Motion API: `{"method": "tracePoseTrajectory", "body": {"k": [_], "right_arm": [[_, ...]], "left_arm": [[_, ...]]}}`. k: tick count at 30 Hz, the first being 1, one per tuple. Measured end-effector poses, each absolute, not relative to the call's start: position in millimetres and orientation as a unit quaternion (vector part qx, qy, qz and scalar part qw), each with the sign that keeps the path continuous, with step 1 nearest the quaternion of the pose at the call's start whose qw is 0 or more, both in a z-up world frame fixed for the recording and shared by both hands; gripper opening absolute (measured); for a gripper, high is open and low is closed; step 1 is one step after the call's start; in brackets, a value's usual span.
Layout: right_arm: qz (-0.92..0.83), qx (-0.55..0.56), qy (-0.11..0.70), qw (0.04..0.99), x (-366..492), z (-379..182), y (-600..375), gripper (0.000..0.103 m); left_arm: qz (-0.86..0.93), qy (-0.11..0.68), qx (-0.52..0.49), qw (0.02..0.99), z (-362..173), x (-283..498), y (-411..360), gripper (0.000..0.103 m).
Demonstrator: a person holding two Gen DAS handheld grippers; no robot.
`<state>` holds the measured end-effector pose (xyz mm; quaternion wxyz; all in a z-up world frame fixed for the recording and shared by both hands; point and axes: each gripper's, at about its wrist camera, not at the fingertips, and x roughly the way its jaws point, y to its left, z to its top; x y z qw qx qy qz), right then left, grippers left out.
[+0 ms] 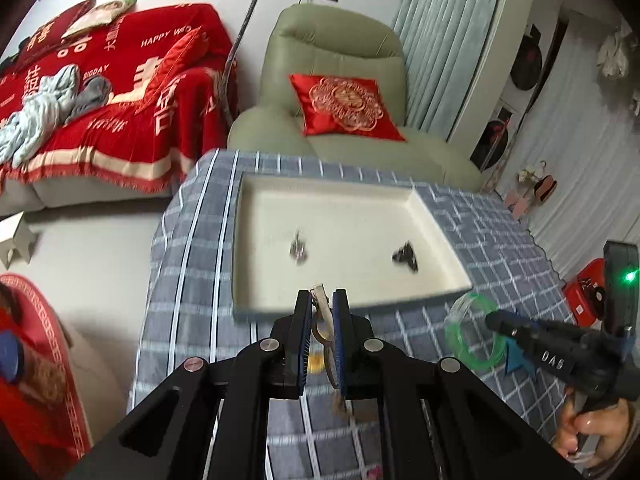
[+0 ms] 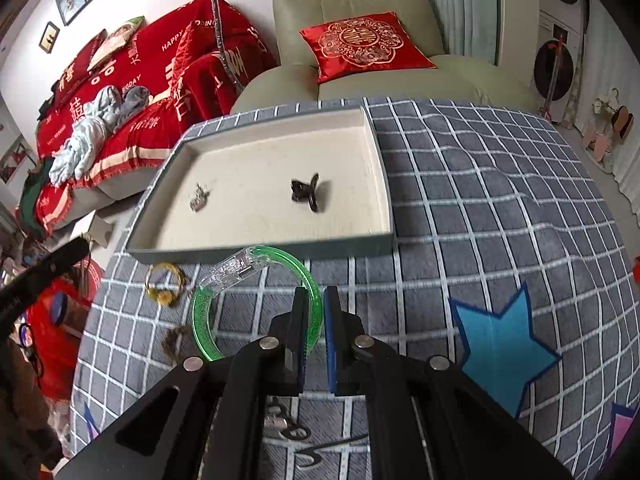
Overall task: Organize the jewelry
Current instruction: 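Lower the hairpin into the tray with the left tool while the right tool places the bangle there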
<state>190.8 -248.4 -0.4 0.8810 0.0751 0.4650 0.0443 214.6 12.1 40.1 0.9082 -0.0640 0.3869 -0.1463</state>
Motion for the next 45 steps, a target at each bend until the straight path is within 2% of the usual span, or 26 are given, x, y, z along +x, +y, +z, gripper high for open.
{"method": "tracePoseTrajectory", "body": {"k": [11, 30, 45], "right_arm": [[0.046, 0.070, 0.469, 0.879, 257, 14, -242, 0.008], [0.000, 0.064, 0.508, 0.859, 334, -45, -246, 0.008], [0.002, 0.058, 0.517, 0.854, 338, -59, -243, 0.009]], "left_arm": [[-0.142, 0.380, -0.038, 0.913, 58, 288, 2, 0.027], [-0.118, 0.466, -0.032, 0.876, -37, 351, -10, 0.027], [-0.104, 0.464, 0.009, 0.880, -49, 349, -26, 0.027]]}}
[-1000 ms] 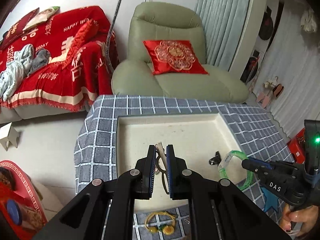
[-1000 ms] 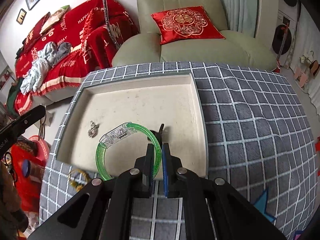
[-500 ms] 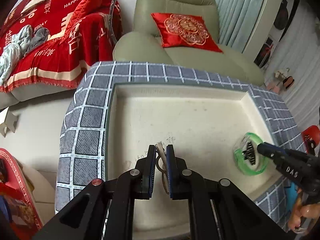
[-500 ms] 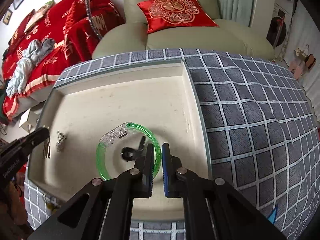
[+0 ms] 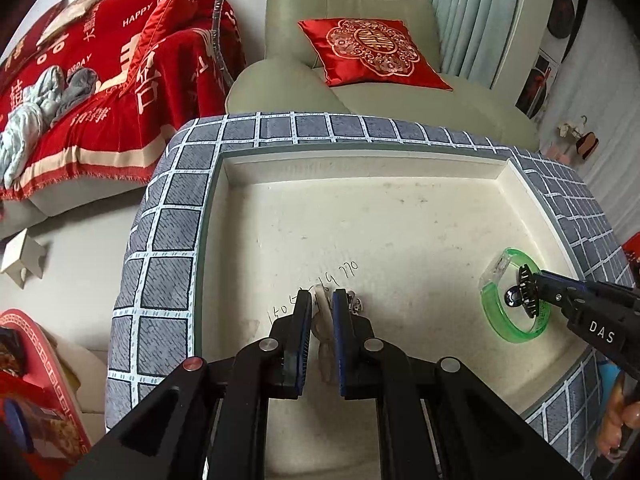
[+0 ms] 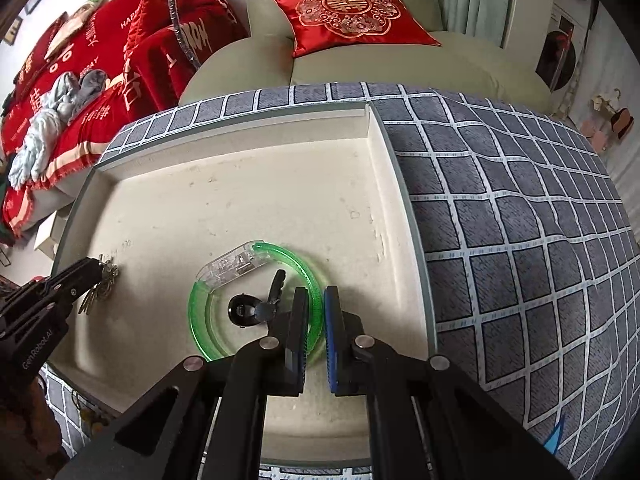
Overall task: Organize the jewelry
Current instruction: 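Lower the hairpin into the tray with the left tool while the right tool places the bangle there, then open both tools and withdraw them from the tray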
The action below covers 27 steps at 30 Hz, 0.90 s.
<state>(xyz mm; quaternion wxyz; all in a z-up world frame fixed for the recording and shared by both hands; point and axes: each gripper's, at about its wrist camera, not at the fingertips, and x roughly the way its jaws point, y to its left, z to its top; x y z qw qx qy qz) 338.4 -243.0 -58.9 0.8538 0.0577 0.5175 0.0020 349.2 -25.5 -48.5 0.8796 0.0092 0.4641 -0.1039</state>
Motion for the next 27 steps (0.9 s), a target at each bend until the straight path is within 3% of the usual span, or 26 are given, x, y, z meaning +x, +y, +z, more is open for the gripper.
{"method": "tracePoseTrajectory", "body": {"k": [2, 4, 5, 6, 27], "right_arm": [[0.006, 0.060, 0.519, 0.853, 338, -59, -242, 0.012], [0.014, 0.069, 0.518, 0.852, 337, -57, -241, 0.030], [0.016, 0.073, 0.517, 0.853, 336, -56, -241, 0.054], [0.021, 0.080, 0.512, 0.855, 334, -54, -242, 0.070], [0.043, 0.135, 0.456, 0.879, 262, -6, -254, 0.071]], "left_arm": [[-0.103, 0.463, 0.015, 0.880, -48, 348, -28, 0.027], [-0.101, 0.461, 0.018, 0.881, -48, 348, -28, 0.027], [-0.099, 0.460, 0.020, 0.882, -48, 347, -29, 0.027], [-0.098, 0.459, 0.021, 0.883, -47, 347, -29, 0.027], [-0.083, 0.436, 0.039, 0.895, -34, 338, -34, 0.028]]}}
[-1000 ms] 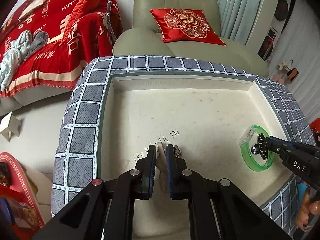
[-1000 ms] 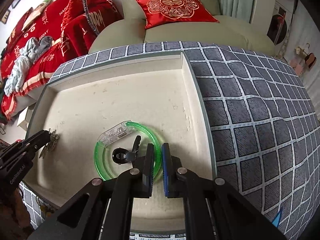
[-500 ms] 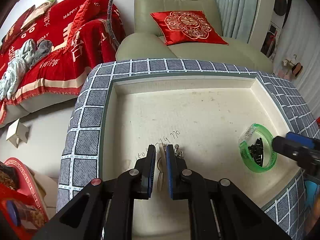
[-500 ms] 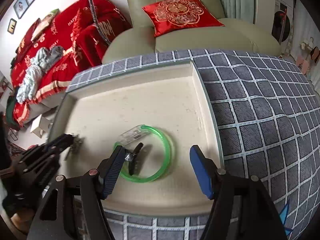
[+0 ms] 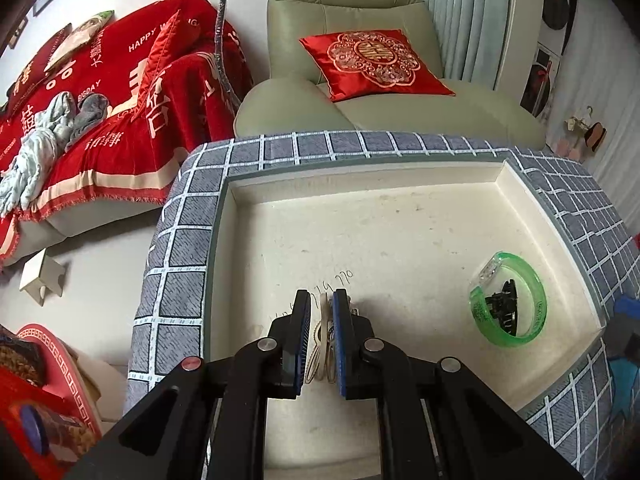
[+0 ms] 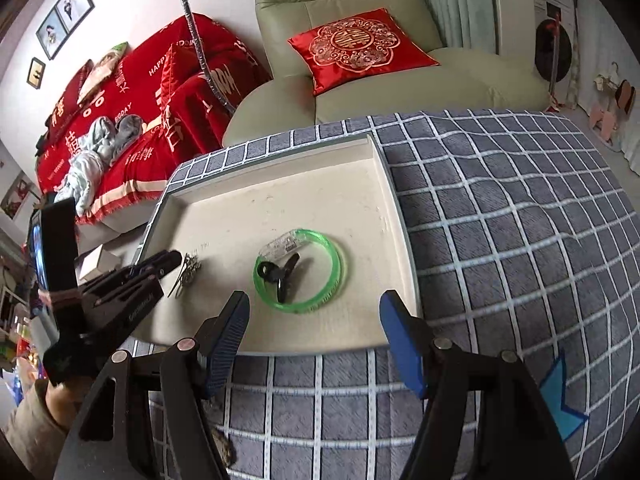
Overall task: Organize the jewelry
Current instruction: 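Open both tools and withdraw them from the tray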
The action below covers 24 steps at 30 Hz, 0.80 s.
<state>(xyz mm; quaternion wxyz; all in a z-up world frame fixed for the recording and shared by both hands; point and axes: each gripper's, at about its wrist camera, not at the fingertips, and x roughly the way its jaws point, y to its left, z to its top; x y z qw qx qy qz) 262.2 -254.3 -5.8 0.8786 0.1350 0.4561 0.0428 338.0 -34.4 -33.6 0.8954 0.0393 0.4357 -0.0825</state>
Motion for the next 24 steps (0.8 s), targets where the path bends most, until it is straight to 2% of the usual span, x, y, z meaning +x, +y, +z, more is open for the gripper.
{"method": "tracePoseTrajectory", "body": {"k": [9, 10, 11, 12, 19, 22, 23, 24], "right_arm": [[0.039, 0.148, 0.459, 0.875, 239, -12, -260, 0.071], [0.039, 0.149, 0.460, 0.875, 238, -12, -260, 0.071], [0.039, 0.149, 0.460, 0.874, 235, -13, -260, 0.072], [0.039, 0.151, 0.461, 0.874, 233, -14, -261, 0.072], [0.046, 0.155, 0.461, 0.873, 224, -16, -259, 0.080], [0.054, 0.156, 0.446, 0.879, 217, -10, -258, 0.095], [0.058, 0.156, 0.438, 0.884, 213, -6, -257, 0.103], [0.059, 0.154, 0.425, 0.890, 207, -2, -256, 0.103]], "left_arm": [[-0.081, 0.432, 0.025, 0.898, -26, 336, -27, 0.029], [-0.080, 0.431, 0.023, 0.898, -25, 335, -27, 0.063], [-0.077, 0.430, 0.021, 0.899, -24, 335, -25, 0.092], [-0.067, 0.421, 0.017, 0.904, -22, 332, -23, 0.103], [-0.062, 0.403, 0.031, 0.913, -2, 313, -15, 0.103], [-0.072, 0.398, 0.039, 0.914, 3, 301, -13, 0.103], [-0.075, 0.395, 0.042, 0.915, 4, 296, -13, 0.103], [-0.076, 0.391, 0.045, 0.916, 4, 291, -15, 0.103]]}}
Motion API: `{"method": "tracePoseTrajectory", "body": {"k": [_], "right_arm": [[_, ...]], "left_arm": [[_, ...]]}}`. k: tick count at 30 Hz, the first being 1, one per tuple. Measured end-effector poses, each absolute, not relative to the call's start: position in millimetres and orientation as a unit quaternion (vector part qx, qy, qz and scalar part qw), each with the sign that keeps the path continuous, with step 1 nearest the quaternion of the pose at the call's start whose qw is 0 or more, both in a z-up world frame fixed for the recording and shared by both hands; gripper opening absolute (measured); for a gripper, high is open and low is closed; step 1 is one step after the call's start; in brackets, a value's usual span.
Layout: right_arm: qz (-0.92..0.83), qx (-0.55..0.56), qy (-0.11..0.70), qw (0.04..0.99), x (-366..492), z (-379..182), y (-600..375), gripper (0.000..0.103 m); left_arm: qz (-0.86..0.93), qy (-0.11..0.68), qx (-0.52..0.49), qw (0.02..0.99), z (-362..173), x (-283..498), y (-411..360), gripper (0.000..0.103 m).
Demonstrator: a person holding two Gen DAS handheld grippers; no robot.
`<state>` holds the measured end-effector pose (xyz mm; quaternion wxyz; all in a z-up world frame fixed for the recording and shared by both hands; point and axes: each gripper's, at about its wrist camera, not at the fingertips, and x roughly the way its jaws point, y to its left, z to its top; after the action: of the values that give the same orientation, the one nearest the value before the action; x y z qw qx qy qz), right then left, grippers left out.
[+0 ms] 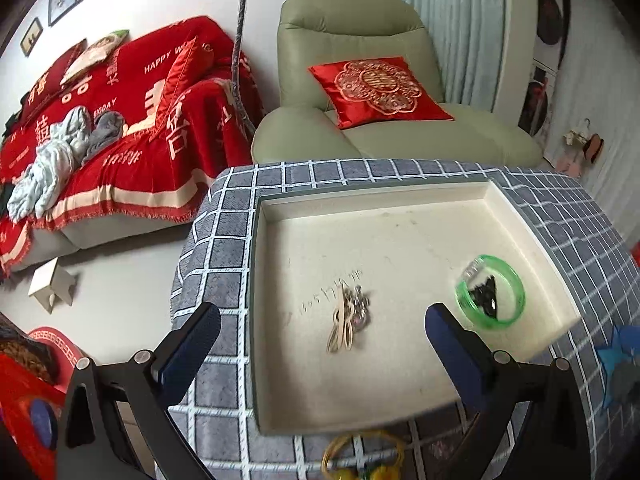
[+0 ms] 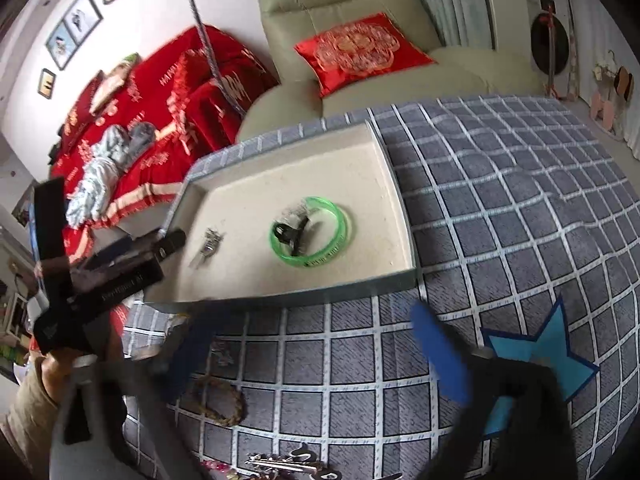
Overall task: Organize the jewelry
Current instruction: 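Open both tools and withdraw them from the tray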
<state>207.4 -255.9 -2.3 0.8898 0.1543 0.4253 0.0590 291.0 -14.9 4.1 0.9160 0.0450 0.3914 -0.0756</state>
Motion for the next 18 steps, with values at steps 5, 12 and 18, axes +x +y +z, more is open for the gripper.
{"method": "tracePoseTrajectory", "body": {"k": [5, 12, 18], "right_arm": [[0.063, 0.149, 0.417, 0.895, 192, 8, -253, 0.103], [0.065, 0.143, 0.453, 0.878, 162, -4, -252, 0.103], [0.057, 0.135, 0.481, 0.864, 127, -24, -252, 0.103]], "left_arm": [[-0.091, 0.394, 0.052, 0.913, 5, 266, -11, 0.103], [-0.108, 0.406, 0.039, 0.907, -3, 218, 0, 0.103], [-0.122, 0.432, 0.034, 0.893, -20, 177, 4, 0.103]]}}
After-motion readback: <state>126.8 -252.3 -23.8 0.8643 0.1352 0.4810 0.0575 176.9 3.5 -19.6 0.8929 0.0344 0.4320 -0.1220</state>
